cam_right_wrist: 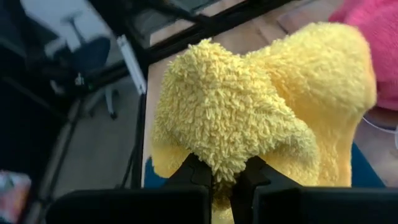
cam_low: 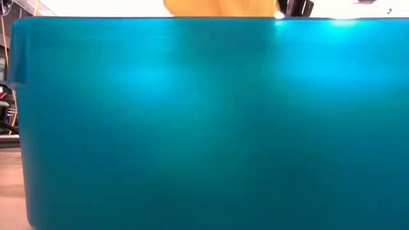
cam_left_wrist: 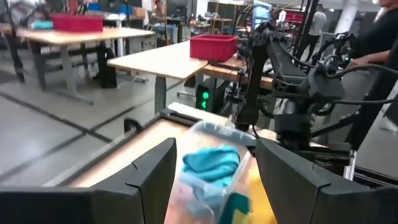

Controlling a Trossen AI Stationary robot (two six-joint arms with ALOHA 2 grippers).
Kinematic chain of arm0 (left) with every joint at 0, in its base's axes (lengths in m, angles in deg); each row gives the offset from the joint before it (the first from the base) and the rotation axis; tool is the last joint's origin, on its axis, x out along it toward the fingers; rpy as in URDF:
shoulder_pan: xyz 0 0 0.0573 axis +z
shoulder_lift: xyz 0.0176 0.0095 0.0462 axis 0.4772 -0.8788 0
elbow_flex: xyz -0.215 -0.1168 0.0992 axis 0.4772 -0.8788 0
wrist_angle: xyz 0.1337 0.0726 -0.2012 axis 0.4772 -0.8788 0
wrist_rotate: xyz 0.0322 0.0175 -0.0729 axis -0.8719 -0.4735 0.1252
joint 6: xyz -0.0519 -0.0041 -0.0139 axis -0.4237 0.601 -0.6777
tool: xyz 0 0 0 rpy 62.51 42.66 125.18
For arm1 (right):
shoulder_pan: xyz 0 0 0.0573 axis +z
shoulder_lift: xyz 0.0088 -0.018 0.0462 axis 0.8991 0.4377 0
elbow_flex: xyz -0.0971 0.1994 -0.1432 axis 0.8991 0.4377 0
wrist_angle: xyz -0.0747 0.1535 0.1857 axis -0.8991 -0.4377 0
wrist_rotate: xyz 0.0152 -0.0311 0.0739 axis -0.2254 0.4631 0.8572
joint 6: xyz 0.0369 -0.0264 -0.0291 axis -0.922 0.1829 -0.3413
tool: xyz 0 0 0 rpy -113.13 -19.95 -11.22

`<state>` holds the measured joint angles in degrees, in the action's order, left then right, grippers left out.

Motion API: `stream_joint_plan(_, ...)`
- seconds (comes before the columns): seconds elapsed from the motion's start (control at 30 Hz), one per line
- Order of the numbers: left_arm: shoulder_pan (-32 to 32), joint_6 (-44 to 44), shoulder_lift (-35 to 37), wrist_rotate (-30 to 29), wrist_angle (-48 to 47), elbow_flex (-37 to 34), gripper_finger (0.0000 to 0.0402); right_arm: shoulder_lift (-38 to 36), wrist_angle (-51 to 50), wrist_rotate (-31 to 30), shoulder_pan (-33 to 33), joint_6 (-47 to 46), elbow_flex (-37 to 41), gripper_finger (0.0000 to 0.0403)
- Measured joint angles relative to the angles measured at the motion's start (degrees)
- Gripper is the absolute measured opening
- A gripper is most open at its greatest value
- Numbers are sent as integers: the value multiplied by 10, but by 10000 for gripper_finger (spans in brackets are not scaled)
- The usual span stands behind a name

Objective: Sort microfiber towel by color & place in baskets
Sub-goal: Put the yellow microfiber towel into the blue bin

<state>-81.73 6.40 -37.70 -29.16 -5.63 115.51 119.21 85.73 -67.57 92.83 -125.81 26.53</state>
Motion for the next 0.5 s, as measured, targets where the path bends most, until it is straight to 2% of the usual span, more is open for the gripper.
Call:
stream_joint_plan(0.1, 0, -98, 0, -13, 13, -57, 209, 0, 79, 13, -11, -40, 47, 12)
stream_joint_plan(0.23, 0, -192, 0, -26, 87, -139, 209, 0, 148, 59, -10, -90, 95, 12)
stream_joint_plan(0.37, 0, -210, 0, -44, 196, -205, 209, 0, 155, 68, 0, -140, 110, 13)
stream_joint_plan(0.5, 12, -181, -1, -53, 276, -241, 209, 0, 178, 58, 2, -144, 111, 29)
